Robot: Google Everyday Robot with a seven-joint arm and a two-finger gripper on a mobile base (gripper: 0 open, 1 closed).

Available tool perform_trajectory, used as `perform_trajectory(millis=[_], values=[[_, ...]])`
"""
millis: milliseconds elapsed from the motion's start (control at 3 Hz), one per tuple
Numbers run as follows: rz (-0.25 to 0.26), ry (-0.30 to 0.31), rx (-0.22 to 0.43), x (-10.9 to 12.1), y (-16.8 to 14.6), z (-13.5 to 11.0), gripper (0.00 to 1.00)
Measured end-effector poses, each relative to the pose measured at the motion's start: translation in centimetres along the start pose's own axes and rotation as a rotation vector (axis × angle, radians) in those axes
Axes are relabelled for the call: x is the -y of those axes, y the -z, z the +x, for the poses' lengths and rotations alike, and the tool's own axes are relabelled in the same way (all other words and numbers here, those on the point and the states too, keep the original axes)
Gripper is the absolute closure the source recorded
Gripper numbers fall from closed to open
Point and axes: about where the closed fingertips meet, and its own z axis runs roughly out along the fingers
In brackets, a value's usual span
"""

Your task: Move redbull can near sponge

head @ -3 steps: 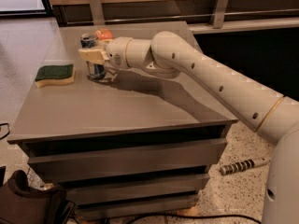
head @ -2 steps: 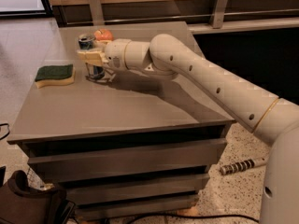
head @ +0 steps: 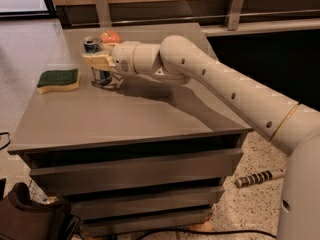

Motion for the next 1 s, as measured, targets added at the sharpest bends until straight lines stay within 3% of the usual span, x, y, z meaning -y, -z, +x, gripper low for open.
perform_trajectory(millis=[667, 1000], values=[[0.0, 0.0, 0.0, -0.02, -0.01, -0.04, 0.13], [-0.004, 0.0, 0.0, -0.18, -0.19, -0.06, 0.0]])
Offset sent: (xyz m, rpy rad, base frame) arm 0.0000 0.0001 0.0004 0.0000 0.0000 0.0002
